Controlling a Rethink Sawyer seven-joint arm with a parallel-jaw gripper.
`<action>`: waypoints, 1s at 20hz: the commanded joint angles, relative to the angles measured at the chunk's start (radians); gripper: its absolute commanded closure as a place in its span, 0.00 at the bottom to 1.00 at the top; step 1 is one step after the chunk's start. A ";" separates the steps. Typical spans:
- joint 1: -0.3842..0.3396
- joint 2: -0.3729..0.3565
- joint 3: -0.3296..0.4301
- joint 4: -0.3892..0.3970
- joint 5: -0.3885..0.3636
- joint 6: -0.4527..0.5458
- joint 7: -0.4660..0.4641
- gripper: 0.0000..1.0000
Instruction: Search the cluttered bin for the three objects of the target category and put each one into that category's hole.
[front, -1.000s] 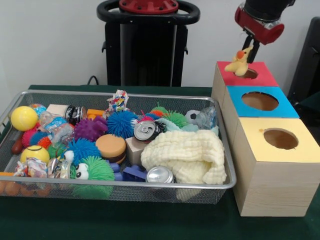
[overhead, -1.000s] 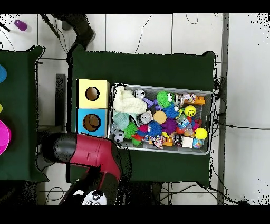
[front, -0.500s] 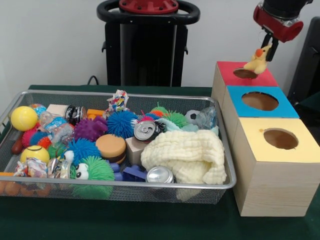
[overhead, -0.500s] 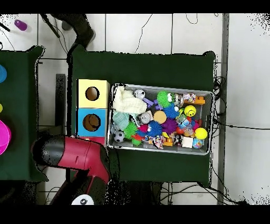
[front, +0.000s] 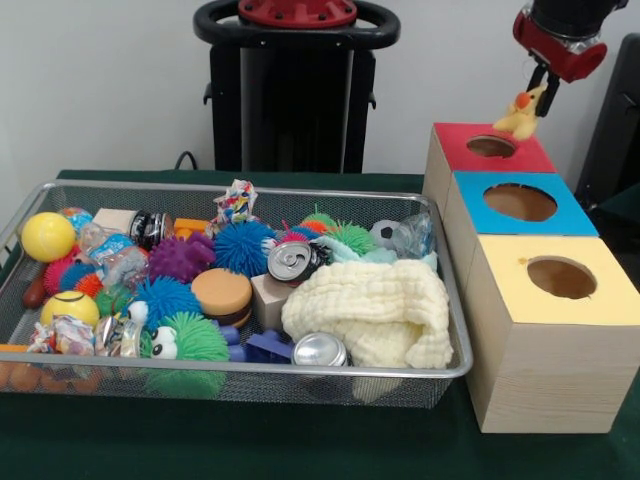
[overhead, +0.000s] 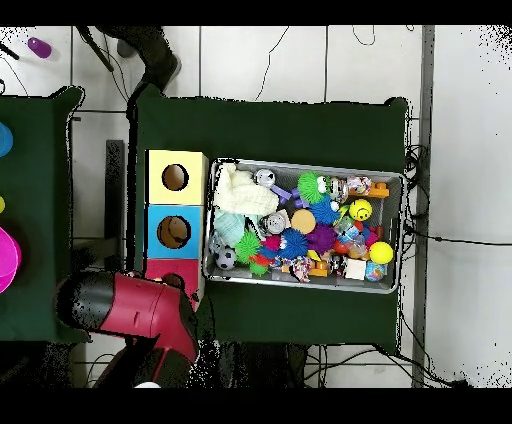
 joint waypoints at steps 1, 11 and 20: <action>-0.014 0.014 0.060 0.129 0.057 -0.119 0.209 1.00; -0.062 -0.004 0.085 0.190 0.046 -0.198 0.123 1.00; -0.110 0.006 0.140 0.239 0.050 -0.329 0.101 1.00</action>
